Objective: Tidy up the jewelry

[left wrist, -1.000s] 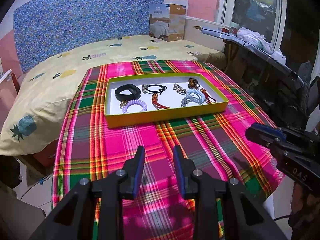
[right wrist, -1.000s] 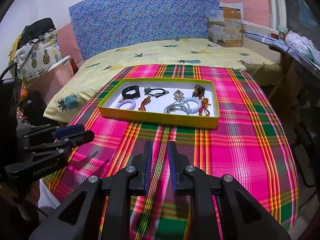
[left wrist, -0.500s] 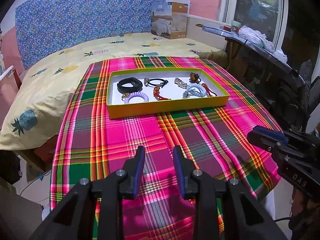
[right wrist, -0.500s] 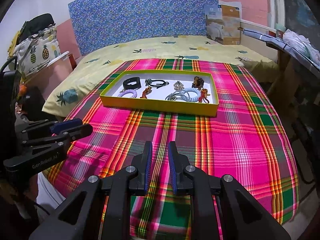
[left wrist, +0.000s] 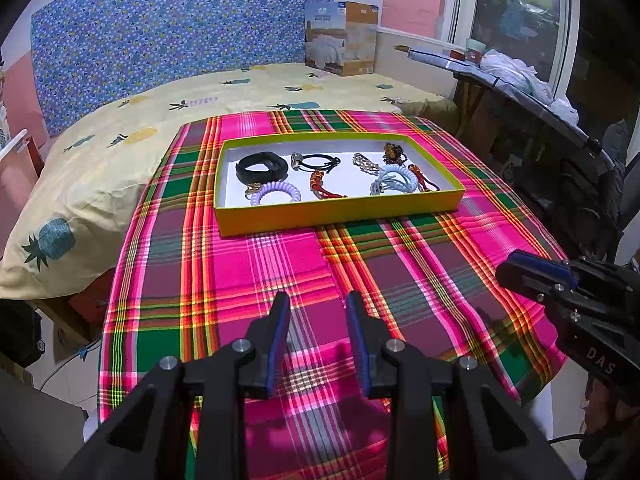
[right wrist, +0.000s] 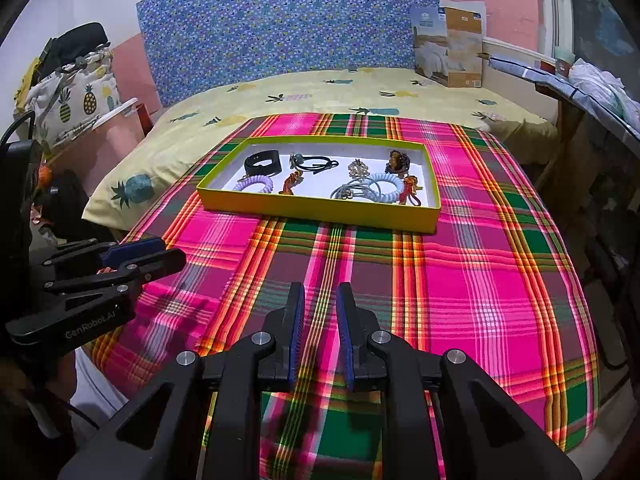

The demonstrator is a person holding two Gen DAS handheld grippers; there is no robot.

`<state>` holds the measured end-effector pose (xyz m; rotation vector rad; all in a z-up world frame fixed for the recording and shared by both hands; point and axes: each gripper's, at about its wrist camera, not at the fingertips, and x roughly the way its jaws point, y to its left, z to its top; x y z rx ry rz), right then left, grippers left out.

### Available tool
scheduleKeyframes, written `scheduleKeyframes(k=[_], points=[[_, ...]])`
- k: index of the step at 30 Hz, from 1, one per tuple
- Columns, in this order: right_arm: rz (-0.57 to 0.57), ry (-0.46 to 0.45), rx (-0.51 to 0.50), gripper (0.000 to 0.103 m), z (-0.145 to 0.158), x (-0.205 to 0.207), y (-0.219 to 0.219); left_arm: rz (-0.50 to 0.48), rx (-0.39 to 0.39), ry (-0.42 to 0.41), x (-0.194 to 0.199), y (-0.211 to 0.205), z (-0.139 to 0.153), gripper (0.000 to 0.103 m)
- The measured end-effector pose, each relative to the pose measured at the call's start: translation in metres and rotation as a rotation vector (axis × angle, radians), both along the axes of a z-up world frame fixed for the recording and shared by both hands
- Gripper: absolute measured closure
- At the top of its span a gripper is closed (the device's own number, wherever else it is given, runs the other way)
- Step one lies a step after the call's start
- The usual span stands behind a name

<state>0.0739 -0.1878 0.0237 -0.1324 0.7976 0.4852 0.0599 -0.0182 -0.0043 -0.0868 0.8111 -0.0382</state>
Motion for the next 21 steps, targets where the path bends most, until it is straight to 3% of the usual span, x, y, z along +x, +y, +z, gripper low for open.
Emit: scheduleKeyframes(k=[21], points=[[0.005,0.007,-0.004,0.087,-0.0041,0.0016,0.0023,0.002,0.001,0.002,0.0011,0.0012,-0.0004,0.073]])
